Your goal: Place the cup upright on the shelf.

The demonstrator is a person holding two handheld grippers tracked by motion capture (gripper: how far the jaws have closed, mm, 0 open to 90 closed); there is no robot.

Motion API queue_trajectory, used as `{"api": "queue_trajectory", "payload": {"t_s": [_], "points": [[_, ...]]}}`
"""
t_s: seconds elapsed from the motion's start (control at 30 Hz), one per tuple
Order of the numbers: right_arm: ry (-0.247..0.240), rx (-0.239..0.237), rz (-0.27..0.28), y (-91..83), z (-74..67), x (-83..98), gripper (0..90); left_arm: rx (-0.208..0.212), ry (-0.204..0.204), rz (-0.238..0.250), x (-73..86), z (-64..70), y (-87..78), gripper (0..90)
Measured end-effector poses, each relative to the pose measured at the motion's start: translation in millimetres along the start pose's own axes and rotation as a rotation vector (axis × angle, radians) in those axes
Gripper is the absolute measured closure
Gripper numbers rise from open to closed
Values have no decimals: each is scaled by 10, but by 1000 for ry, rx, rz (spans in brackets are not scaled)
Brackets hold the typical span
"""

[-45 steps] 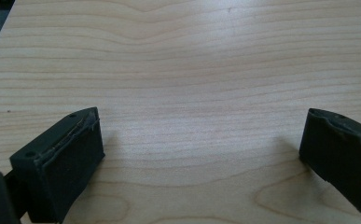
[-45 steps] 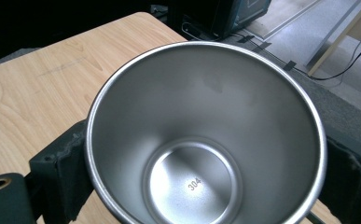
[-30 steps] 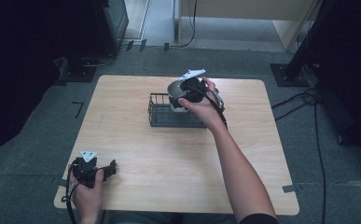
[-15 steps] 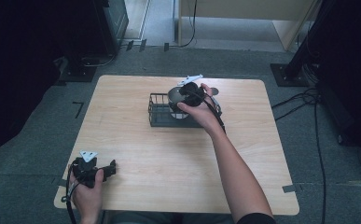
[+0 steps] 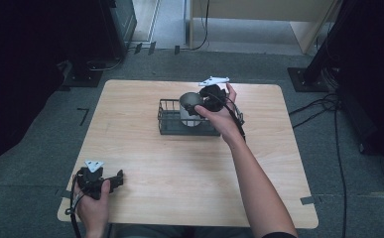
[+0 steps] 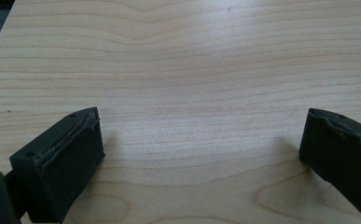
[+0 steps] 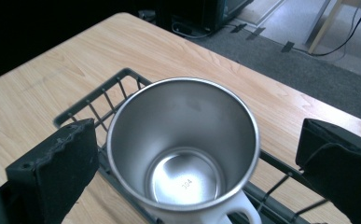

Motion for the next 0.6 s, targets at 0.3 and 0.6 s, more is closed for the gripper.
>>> {"api": "queue_trajectory", "payload": {"t_s": [0.3,0.6], "points": [[18,16,29,-267,45,132,0,0,1,-1,1,0,-1,0],[49,32,44,-493,101,373,0,0,1,-1,1,0,-1,0]]}}
Point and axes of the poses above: each handheld gripper's, and its own axes: y roughly forward along the jaws, x roughly out of its underside, z roughly to its right, the point moved 8 cm from there along y, roughly forward along the jaws, and after that the axes turned 5 degrees about -y, right-handed, at the moved point
